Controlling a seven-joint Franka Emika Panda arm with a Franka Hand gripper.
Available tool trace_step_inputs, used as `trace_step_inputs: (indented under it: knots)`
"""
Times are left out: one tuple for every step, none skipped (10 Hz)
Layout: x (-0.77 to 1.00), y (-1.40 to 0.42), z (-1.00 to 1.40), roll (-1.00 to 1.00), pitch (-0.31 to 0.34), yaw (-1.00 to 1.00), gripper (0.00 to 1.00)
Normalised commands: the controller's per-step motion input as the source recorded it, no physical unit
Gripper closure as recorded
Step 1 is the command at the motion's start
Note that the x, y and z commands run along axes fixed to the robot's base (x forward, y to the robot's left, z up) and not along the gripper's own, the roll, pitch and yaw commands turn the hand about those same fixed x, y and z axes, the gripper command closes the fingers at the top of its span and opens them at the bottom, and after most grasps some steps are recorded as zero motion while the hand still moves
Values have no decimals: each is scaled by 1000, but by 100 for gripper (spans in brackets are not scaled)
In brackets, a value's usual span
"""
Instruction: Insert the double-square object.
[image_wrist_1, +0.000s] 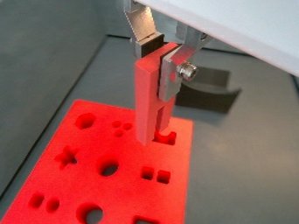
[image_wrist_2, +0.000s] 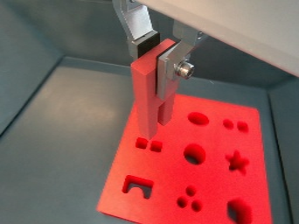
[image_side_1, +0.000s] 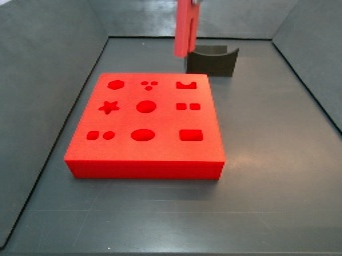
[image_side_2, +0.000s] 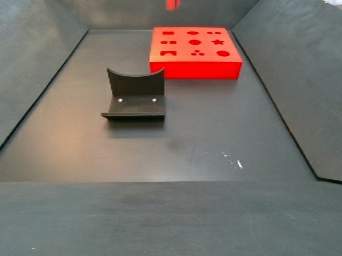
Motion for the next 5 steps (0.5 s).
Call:
trace_step_inputs:
  knots:
    - [0, 0, -246, 0, 0, -1000, 100]
    - [0, 0, -251, 3, 0, -1000, 100]
    - [37, 0, -286, 36, 0, -991, 100]
    - [0, -43, -217, 164, 39, -871, 100]
    - [0, -46, -217, 167, 41, -883, 100]
